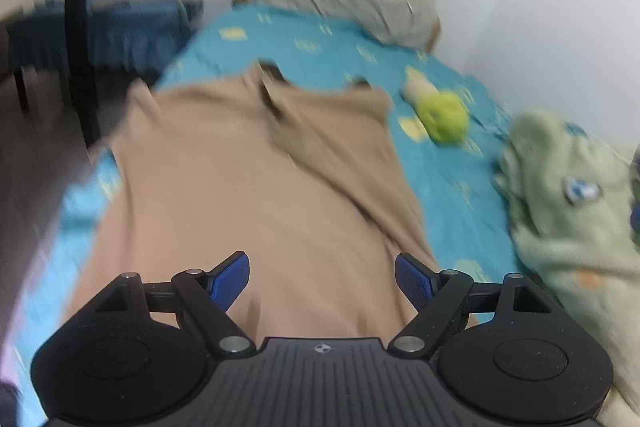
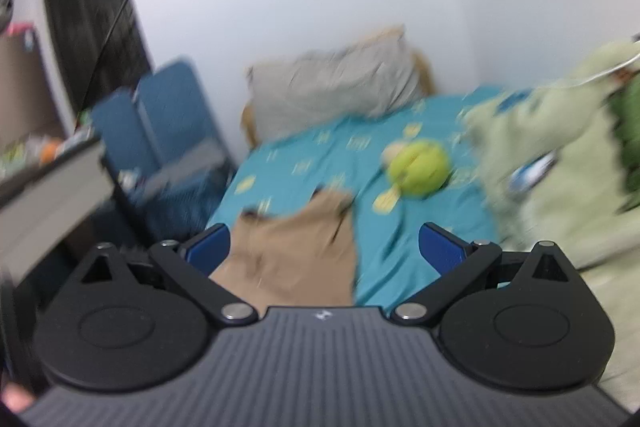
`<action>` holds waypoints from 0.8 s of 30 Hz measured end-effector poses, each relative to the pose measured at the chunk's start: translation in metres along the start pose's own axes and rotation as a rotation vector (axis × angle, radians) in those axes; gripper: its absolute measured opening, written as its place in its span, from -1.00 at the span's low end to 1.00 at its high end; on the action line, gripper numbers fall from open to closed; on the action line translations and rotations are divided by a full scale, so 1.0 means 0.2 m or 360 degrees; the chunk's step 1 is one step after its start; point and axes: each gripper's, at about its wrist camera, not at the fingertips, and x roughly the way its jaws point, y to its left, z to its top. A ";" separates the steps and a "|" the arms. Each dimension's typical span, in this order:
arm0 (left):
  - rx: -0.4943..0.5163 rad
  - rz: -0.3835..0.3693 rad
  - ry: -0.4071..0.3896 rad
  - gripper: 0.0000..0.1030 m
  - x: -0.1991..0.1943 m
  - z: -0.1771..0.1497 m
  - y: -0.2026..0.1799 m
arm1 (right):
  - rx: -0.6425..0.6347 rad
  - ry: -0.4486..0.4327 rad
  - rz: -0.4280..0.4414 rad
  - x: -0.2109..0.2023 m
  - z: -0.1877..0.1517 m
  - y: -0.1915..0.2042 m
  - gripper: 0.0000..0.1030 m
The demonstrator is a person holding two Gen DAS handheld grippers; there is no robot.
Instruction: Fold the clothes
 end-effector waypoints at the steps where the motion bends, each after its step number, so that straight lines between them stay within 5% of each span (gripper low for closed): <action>1: 0.0000 -0.0029 0.0035 0.58 0.00 -0.04 -0.04 | 0.0044 -0.0036 -0.0025 -0.04 0.02 -0.05 0.99; 11: 0.0095 -0.0217 0.0279 0.35 0.19 -0.32 -0.48 | 0.0265 -0.0074 -0.0220 -0.07 -0.01 -0.36 0.99; 18: 0.0202 -0.0199 0.0435 -0.23 0.42 -0.36 -0.66 | 0.0254 0.0040 -0.0255 0.08 -0.08 -0.39 0.99; 24: 0.0134 -0.0170 0.0555 -0.85 0.54 -0.35 -0.58 | 0.0257 0.0063 -0.0259 0.12 -0.09 -0.40 0.99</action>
